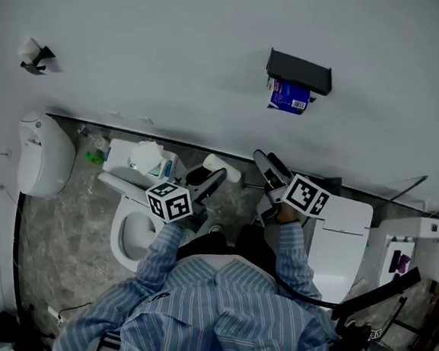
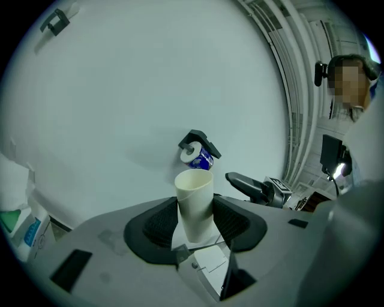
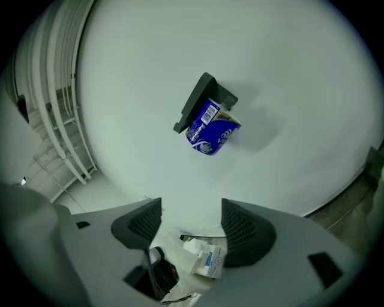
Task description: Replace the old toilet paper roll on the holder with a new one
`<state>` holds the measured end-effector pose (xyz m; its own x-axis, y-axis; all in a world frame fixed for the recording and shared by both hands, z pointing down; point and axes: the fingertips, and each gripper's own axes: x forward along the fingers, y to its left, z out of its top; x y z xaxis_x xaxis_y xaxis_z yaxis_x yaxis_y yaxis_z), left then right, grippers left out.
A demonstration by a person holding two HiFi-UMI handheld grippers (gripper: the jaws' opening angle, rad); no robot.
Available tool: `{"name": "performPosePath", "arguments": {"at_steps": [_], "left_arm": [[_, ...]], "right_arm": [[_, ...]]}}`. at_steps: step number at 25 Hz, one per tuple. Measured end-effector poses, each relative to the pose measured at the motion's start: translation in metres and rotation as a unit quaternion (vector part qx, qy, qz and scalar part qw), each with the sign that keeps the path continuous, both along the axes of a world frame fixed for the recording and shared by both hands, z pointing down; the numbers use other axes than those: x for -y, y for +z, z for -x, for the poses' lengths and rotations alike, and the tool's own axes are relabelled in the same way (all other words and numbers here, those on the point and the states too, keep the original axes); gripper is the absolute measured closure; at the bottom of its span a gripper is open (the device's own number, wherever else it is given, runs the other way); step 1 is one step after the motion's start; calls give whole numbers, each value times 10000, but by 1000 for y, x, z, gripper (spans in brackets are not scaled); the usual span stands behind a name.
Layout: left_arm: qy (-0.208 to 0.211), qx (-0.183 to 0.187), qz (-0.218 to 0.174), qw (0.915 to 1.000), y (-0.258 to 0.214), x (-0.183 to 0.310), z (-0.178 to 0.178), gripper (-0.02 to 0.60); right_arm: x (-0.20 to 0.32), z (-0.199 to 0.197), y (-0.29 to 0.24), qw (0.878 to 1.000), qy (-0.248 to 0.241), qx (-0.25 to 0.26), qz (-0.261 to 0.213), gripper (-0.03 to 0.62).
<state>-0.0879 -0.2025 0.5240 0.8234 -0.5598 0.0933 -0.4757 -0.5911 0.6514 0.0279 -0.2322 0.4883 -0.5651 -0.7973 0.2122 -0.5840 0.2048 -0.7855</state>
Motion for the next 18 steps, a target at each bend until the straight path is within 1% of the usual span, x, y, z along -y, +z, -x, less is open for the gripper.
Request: {"name": "performPosePath", "arguments": {"at_steps": [1,2,3,4,5,7,10,14,18], "left_arm": [[69,25,13,10000,2,-5,2,396],[139,46,29,9999,4,-10,4,396],[209,56,52,9998,7,-16,6,396],[275,53,81,9996,9,-22,8,396],[331,37,116,9994,12,-28,9,396],[409,-19,202,9990,18,-39,12,396],[519,-90,325,9981,25,-53,11,396],[754,-132,356,9964,28,-69,-2,397],[882,-168,347,9954,28,-89,-16,399]], "right_arm": [[-7,2,3,10000,79,-2,6,317],[-15,4,6,9998,178,22,11,408],[-23,5,9,9996,274,45,21,459],[-31,6,12,9994,350,33,40,497],[-40,8,14,9992,401,-35,67,521],[-60,12,22,9986,410,-294,160,547],[-89,18,36,9968,297,-654,357,554],[-119,18,45,9944,285,-859,547,565],[-145,12,50,9924,279,-1014,637,582]]}}
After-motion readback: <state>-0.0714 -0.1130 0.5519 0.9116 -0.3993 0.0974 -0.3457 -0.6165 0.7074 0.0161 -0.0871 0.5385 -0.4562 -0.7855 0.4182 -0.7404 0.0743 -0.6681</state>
